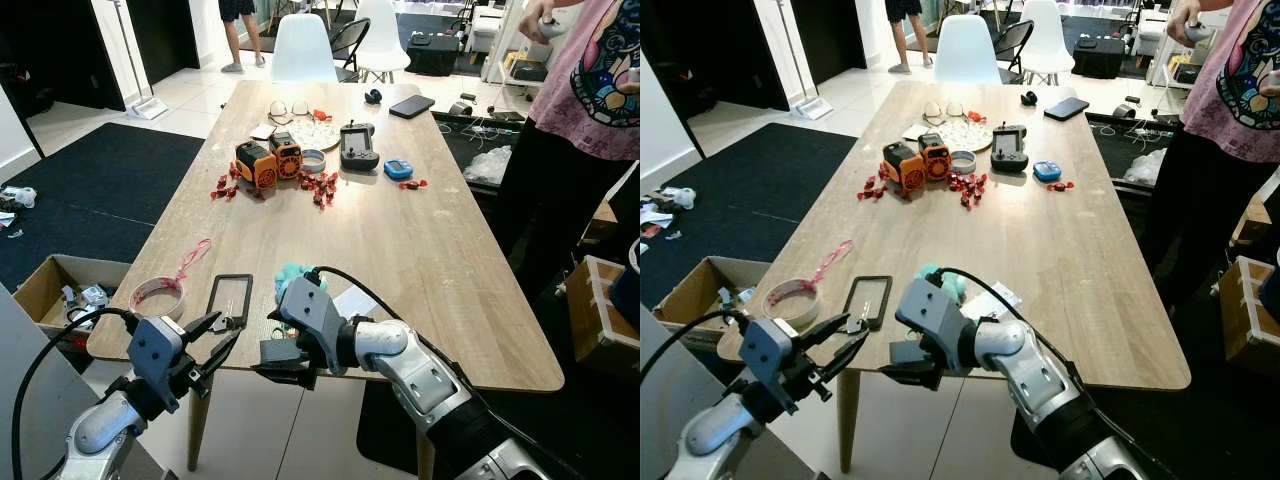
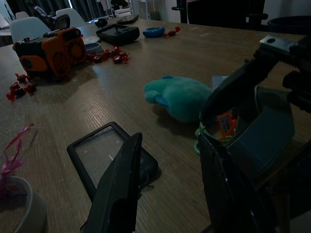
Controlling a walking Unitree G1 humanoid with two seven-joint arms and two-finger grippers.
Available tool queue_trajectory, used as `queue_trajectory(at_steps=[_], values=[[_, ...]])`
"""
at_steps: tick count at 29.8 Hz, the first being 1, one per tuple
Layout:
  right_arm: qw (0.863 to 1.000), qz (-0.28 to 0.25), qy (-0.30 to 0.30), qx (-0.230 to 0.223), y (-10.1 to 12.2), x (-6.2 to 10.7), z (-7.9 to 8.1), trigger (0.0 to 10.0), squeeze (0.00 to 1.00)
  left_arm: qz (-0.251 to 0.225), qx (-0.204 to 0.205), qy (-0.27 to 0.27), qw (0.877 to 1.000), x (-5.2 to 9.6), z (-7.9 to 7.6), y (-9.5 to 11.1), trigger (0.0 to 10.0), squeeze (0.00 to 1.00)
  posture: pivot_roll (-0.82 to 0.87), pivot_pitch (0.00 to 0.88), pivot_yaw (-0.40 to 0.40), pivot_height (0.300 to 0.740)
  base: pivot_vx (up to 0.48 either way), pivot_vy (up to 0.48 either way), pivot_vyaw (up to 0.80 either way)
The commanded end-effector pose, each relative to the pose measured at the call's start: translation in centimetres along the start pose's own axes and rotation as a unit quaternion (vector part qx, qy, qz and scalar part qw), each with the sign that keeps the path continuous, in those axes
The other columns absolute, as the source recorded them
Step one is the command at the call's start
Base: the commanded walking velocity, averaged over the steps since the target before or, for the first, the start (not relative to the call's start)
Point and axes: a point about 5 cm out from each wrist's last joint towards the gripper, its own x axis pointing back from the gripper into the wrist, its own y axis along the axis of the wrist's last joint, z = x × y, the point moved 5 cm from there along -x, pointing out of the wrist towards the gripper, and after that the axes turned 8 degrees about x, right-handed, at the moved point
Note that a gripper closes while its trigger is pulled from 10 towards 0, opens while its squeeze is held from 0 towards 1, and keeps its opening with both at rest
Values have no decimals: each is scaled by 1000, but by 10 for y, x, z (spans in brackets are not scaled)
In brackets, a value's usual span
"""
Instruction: Hang keys on a hook
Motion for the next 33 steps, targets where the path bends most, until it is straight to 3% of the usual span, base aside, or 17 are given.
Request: queue_trajectory(at_steps=[1,5,6,9,10,11,12,13,15,18,24,26,27,33], values=[[1000,13,13,-1,-4,-1,4,10000,0,2,10,-1,1000,-1,-3,-4,10000,0,43,58,-25,740,0,0,0],[1000,16,16,-4,-6,0,5,10000,0,1,11,-1,1000,-1,-3,-3,10000,0,43,58,-24,740,0,0,0],[1000,18,17,-4,-6,1,5,8706,0,0,11,-1,1000,-1,-3,-3,10000,0,43,58,-24,740,0,0,0],[1000,18,18,-5,-6,1,5,8118,0,0,11,-1,1000,-1,-3,-3,10000,0,43,58,-24,740,0,0,0],[1000,19,18,-6,-7,1,5,4745,0,0,11,-1,1000,-1,-3,-2,10000,0,43,57,-24,740,0,0,0],[1000,19,19,-7,-7,1,5,2353,0,-1,11,-2,1000,-1,-3,-2,10000,0,43,57,-25,740,0,0,0],[1000,19,19,-7,-7,1,5,2353,0,-1,11,-2,1000,-1,-3,-2,10000,0,43,57,-25,740,0,0,0],[1000,19,19,-8,-7,1,5,1647,0,-2,12,-2,1000,-2,-3,-2,10000,0,43,57,-26,740,0,0,0],[1000,19,19,-8,-7,1,5,1569,0,-2,12,-2,1000,-2,-3,-2,10000,0,43,58,-26,740,0,0,0],[1000,20,20,-8,-7,1,5,0,0,-4,13,-1,1000,-2,-3,-1,10000,0,44,58,-27,740,0,0,0],[1000,22,21,-7,-8,2,5,0,0,-3,14,-1,1000,-2,-4,-1,10000,0,44,58,-26,740,0,0,0],[1000,16,15,-7,-5,2,3,549,0,-3,14,-1,1000,-2,-4,-1,10000,0,44,59,-25,740,0,0,0],[1000,4,6,-11,-1,3,0,10000,0,-4,14,-1,1000,-2,-3,-1,10000,0,44,58,-23,740,0,0,0],[999,-25,-18,-26,10,8,-11,10000,0,-5,14,-1,1000,-3,-3,0,10000,0,44,59,-23,740,0,0,0]])
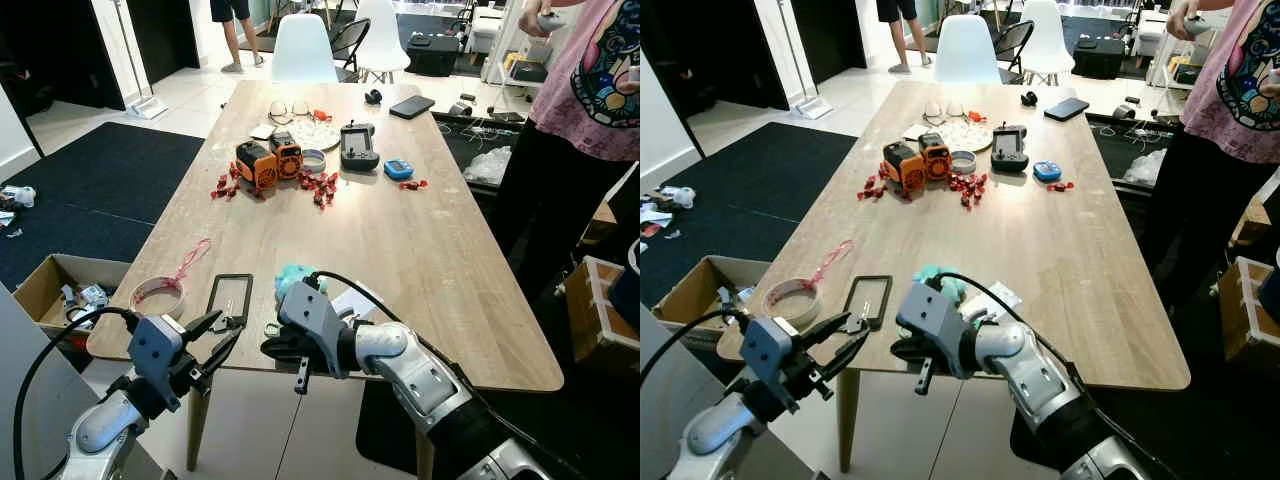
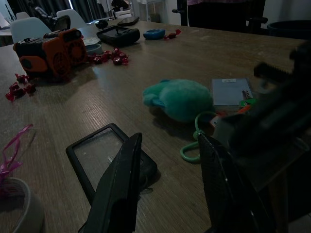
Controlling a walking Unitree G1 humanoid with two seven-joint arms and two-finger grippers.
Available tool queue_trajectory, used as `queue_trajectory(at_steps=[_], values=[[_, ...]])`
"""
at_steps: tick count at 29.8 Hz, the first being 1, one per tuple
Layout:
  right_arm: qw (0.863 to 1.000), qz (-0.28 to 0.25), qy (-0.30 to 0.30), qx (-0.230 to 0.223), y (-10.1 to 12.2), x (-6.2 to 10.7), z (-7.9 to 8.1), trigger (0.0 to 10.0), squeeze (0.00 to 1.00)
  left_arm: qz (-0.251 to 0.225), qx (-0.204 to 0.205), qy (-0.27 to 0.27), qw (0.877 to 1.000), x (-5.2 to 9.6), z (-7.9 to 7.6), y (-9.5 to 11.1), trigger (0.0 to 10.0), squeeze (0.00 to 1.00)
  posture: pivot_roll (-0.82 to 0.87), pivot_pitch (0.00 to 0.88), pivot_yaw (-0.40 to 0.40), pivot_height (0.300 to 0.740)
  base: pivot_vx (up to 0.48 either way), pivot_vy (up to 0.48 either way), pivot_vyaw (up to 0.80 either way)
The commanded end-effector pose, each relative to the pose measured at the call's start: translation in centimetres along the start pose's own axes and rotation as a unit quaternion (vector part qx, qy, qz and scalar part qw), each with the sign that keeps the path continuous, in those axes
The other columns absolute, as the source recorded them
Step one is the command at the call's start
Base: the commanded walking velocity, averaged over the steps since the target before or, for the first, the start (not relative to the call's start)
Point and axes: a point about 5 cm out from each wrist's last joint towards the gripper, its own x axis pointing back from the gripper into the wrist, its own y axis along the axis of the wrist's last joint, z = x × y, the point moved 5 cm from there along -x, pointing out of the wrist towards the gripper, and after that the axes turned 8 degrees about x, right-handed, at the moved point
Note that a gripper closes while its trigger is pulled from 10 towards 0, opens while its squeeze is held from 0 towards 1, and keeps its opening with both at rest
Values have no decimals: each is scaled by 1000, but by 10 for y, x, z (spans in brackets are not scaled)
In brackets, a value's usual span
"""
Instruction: Hang keys on a hook
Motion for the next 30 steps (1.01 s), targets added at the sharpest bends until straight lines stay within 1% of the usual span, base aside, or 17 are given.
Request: queue_trajectory(at_steps=[1,3,4,5,6,7,8,9,10,11,12,13,19,22,24,28,30], values=[[1000,-15,-11,-7,7,4,-6,10000,0,-1,8,-2,1000,-1,-3,-1,10000,0,44,59,-23,740,0,0,0],[1000,-17,-13,-9,9,5,-8,10000,0,-1,8,-2,1000,-2,-2,-1,10000,0,44,59,-23,740,0,0,0],[1000,-19,-13,-10,10,7,-9,10000,388,-1,8,-2,1000,-2,-2,-1,10000,0,44,61,-23,740,0,0,0],[1000,-19,-13,-10,10,7,-9,10000,388,-1,8,-2,1000,-2,-2,-1,10000,0,44,61,-23,740,0,0,0],[1000,-23,-12,-13,13,10,-10,10000,929,-1,8,-2,1000,-2,-2,0,10000,0,44,61,-22,740,0,0,0],[1000,-27,-10,-13,16,12,-10,10000,1000,-1,8,-2,1000,-2,-2,0,10000,0,43,61,-22,740,0,0,0],[999,-29,-9,-10,18,13,-10,10000,1000,-1,8,-2,1000,-2,-2,0,10000,0,43,61,-22,740,0,0,0],[1000,-29,-7,-8,19,14,-10,10000,949,0,8,-3,1000,-2,-2,0,10000,0,45,61,-23,740,0,0,0],[1000,-29,-7,-8,19,14,-10,10000,949,0,8,-3,1000,-2,-2,0,10000,0,45,61,-23,740,0,0,0],[1000,-27,-4,-4,20,16,-9,10000,725,0,7,-3,1000,-2,-2,0,10000,0,45,61,-23,740,0,0,0],[1000,-24,4,2,21,18,-6,10000,24,1,7,-4,1000,-2,-2,0,10000,0,47,61,-24,740,0,0,0],[1000,-23,11,5,22,21,-4,10000,0,1,7,-4,1000,-2,-2,0,10000,0,47,61,-24,740,0,0,0],[1000,-13,15,4,23,26,-2,10000,0,6,7,-6,1000,0,-2,-1,10000,0,46,62,-22,740,0,0,0],[1000,17,17,-5,14,30,0,10000,0,12,7,-12,1000,1,-3,-4,10000,0,44,61,-18,740,0,0,0],[1000,17,17,-5,14,30,0,10000,0,12,7,-12,1000,1,-3,-4,10000,0,44,61,-18,740,0,0,0],[997,65,21,-22,-2,35,4,10000,0,14,13,-20,1000,-1,-5,-4,10000,0,45,53,-16,740,0,0,0],[997,73,22,-26,-5,36,5,10000,0,14,14,-21,1000,-1,-6,-4,10000,0,44,52,-16,740,0,0,0]])
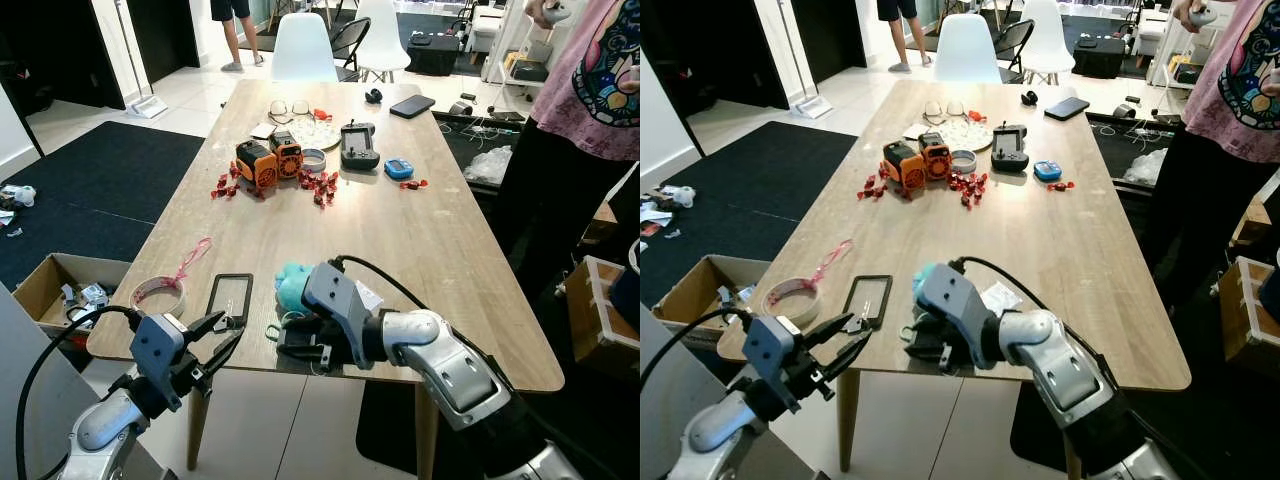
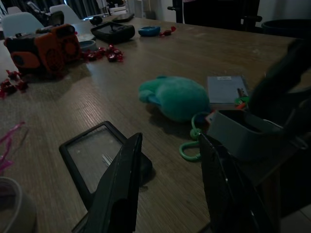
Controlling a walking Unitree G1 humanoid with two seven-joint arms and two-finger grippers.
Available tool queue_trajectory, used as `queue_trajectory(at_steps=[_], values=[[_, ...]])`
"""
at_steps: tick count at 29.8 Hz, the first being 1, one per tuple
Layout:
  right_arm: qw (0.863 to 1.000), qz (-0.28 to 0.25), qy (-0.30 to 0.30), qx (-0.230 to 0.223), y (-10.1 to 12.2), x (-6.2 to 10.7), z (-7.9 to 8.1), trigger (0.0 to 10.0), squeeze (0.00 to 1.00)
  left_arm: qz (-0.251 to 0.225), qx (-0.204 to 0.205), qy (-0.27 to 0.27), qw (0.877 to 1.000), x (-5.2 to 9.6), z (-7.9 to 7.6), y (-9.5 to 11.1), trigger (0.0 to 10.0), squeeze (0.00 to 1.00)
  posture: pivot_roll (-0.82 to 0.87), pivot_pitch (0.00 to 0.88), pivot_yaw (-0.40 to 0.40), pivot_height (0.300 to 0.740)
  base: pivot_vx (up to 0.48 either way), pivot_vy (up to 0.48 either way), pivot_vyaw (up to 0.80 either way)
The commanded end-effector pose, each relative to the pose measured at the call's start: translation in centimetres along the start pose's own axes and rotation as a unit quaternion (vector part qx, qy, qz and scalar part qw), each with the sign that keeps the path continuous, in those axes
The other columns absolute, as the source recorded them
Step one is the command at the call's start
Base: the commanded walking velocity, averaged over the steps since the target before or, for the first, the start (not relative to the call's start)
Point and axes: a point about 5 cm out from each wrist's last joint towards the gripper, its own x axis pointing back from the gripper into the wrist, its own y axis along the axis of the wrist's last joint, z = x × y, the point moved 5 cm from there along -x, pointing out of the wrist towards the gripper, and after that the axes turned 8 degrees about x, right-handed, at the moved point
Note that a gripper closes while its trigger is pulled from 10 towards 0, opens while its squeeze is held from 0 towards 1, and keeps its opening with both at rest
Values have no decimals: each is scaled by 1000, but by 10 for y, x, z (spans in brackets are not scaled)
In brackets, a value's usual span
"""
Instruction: Hang keys on a hook
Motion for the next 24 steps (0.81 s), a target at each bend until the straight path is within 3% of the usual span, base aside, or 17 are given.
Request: queue_trajectory(at_steps=[1,2,3,4,5,8,10,17,24], values=[[1000,9,4,-5,-1,1,4,10000,102,6,7,-7,1000,1,-3,-2,10000,0,44,50,-15,740,0,0,0],[1000,10,4,-6,-2,1,4,10000,514,6,8,-8,1000,1,-3,-3,10000,0,44,50,-15,740,0,0,0],[1000,11,5,-7,-2,1,4,10000,824,6,8,-8,1000,1,-3,-3,10000,0,44,46,-16,740,0,0,0],[1000,11,5,-8,-2,1,4,10000,824,7,8,-8,1000,1,-3,-3,10000,0,44,46,-16,740,0,0,0],[1000,12,5,-8,-1,1,5,10000,1000,7,8,-8,1000,1,-3,-3,10000,0,44,46,-16,740,0,0,0],[1000,14,2,-5,-1,1,4,10000,1000,7,8,-9,1000,1,-4,-3,10000,0,46,43,-17,740,0,0,0],[1000,17,-3,-1,-2,0,3,10000,0,8,8,-9,1000,1,-4,-3,10000,0,46,41,-17,740,0,0,0],[1000,22,-18,-5,-3,-5,-1,10000,0,10,8,-8,1000,1,-4,-5,10000,0,44,39,-16,740,0,0,0],[999,19,-25,-25,-5,-25,-2,10000,0,9,10,-8,1000,-1,-4,-5,10000,0,46,46,-22,740,0,0,0]])
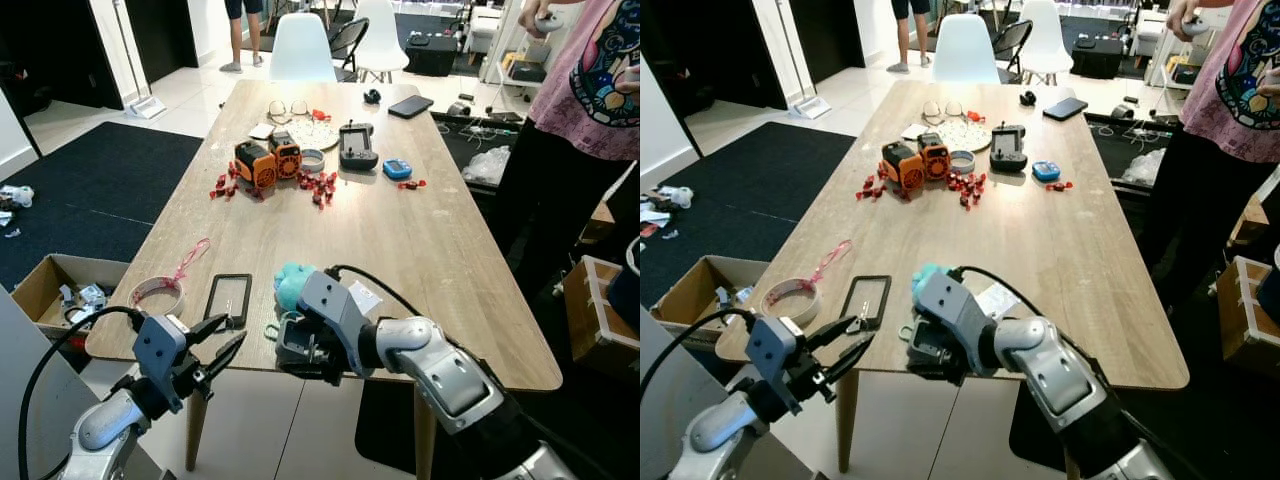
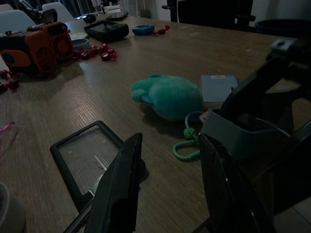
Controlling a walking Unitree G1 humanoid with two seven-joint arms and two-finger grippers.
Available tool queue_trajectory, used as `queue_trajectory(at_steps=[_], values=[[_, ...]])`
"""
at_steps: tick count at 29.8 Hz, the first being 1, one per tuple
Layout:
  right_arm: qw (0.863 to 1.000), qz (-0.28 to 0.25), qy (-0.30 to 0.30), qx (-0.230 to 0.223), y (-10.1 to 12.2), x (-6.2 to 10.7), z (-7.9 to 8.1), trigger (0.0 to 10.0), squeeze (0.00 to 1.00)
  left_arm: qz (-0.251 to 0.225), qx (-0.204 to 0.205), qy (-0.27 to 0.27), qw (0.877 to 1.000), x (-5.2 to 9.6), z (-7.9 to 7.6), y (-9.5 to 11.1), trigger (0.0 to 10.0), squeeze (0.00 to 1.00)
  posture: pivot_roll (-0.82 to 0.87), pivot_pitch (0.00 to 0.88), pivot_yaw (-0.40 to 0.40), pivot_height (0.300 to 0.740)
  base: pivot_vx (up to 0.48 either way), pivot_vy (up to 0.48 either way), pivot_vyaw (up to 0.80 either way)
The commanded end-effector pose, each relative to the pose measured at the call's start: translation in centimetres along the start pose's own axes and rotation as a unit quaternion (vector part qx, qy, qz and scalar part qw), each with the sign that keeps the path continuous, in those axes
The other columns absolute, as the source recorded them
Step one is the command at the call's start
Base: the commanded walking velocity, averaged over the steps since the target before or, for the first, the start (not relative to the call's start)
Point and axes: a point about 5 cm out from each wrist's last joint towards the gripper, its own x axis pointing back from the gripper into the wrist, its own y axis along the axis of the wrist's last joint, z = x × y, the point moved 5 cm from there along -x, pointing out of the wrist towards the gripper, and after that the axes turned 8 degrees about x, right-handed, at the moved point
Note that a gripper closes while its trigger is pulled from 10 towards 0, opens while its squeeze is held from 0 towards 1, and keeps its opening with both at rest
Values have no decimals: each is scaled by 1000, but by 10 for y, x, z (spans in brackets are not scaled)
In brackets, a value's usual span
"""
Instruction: Hang keys on a hook
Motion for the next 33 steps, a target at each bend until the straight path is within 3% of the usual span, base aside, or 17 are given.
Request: queue_trajectory(at_steps=[1,3,4,5,6,9,10,11,28,33], values=[[1000,3,2,7,0,-6,1,10000,0,6,7,-2,1000,-1,-3,-4,10000,0,47,47,-23,740,0,0,0],[1000,2,3,6,0,-6,1,10000,0,6,7,-1,1000,-1,-3,-4,10000,0,47,47,-24,740,0,0,0],[1000,2,3,5,1,-7,1,9294,0,6,7,0,1000,0,-3,-5,10000,0,47,48,-25,740,0,0,0],[1000,1,4,4,1,-7,1,6000,0,7,7,1,1000,0,-3,-5,10000,0,47,50,-26,740,0,0,0],[1000,1,5,2,1,-6,2,3451,0,7,8,2,1000,1,-3,-5,10000,0,47,50,-27,740,0,0,0],[1000,1,6,1,0,-7,2,3451,0,7,8,3,1000,1,-3,-5,10000,0,47,50,-27,740,0,0,0],[1000,1,7,0,0,-7,2,471,0,8,8,3,1000,2,-3,-6,10000,0,46,51,-28,740,0,0,0],[1000,1,9,-1,0,-6,3,0,0,8,8,4,1000,2,-3,-6,10000,0,46,51,-28,740,0,0,0],[1000,-7,15,-10,1,-6,2,0,0,7,6,5,1000,1,-2,-4,10000,0,49,59,-27,740,0,0,0],[997,-69,17,-40,26,-2,-1,0,0,3,3,10,1000,1,0,-2,10000,0,52,59,-25,740,0,0,0]])
